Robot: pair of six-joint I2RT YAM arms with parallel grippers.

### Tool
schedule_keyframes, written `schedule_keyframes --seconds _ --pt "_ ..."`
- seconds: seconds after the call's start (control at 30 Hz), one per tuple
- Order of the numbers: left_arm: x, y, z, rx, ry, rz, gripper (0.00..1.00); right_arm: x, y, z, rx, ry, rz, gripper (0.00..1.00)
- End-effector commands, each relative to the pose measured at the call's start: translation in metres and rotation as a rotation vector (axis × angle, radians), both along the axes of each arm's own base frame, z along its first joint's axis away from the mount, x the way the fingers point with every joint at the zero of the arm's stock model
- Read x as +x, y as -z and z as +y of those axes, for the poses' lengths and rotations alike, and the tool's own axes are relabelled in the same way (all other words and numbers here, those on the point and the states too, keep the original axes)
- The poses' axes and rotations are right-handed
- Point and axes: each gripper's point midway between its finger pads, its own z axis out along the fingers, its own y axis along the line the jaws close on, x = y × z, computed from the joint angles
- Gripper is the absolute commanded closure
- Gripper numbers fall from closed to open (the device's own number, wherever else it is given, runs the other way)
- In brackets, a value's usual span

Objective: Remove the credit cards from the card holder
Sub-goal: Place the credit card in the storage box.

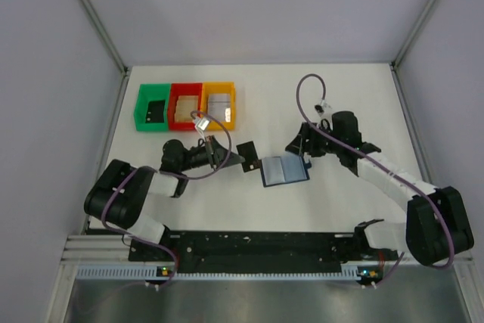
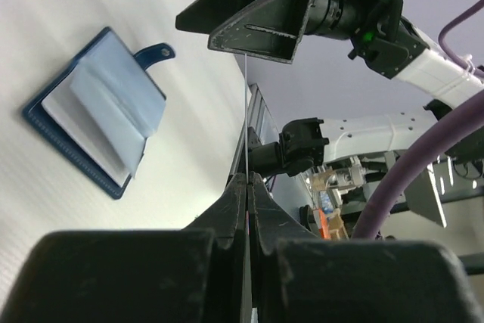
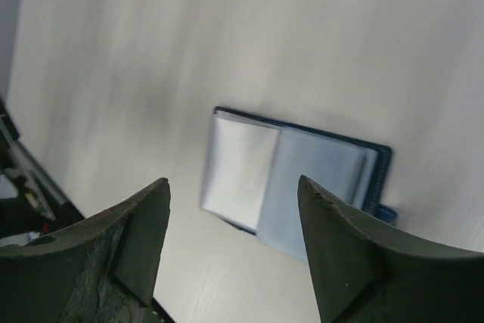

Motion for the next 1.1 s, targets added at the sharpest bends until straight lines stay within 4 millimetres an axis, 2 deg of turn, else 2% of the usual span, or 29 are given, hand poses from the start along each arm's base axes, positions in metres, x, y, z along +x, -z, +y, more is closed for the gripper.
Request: schedule_keyframes --seconds 0.0,0.1,0.3,0.43,0.67,0.77,0.87,0.93,1.03,1.07 --pt "-0.006 -0.042 -0.002 -0.029 0.080 -0.258 1.00 -0.012 -0.091 0.045 0.187 -0.292 -0.191 0.31" --pt "-0.007 -0.047 -0.005 -0.016 0.108 -0.268 1.00 -0.024 -0.120 0.069 0.303 -0.434 -0.226 0.30" --pt "-0.012 -0.052 -0.014 0.018 0.165 -0.284 1.00 -0.045 -0.154 0.103 0.398 -0.653 -0.252 0.32" --pt "-0.012 -0.055 -0.020 0.053 0.183 -0.311 1.00 -0.044 -0.158 0.115 0.405 -0.698 -0.240 0.35" --pt "-0.014 -0.062 -0.024 0.101 0.206 -0.362 1.00 -0.047 -0.145 0.127 0.393 -0.752 -0.202 0.45" --pt "-0.015 -0.064 -0.026 0.110 0.217 -0.376 1.00 -0.050 -0.143 0.129 0.402 -0.777 -0.201 0.56" --pt "-0.017 -0.068 -0.028 0.111 0.229 -0.384 1.00 -0.055 -0.148 0.131 0.421 -0.813 -0.210 0.77" --pt "-0.018 -0.072 -0.028 0.109 0.230 -0.390 1.00 -0.055 -0.152 0.131 0.430 -0.819 -0.224 0.98" --pt "-0.016 -0.082 -0.026 0.109 0.198 -0.417 0.99 -0.055 -0.159 0.132 0.439 -0.814 -0.250 1.00" --pt "-0.013 -0.085 -0.025 0.115 0.174 -0.420 0.92 -0.053 -0.162 0.132 0.441 -0.799 -0.260 1.00"
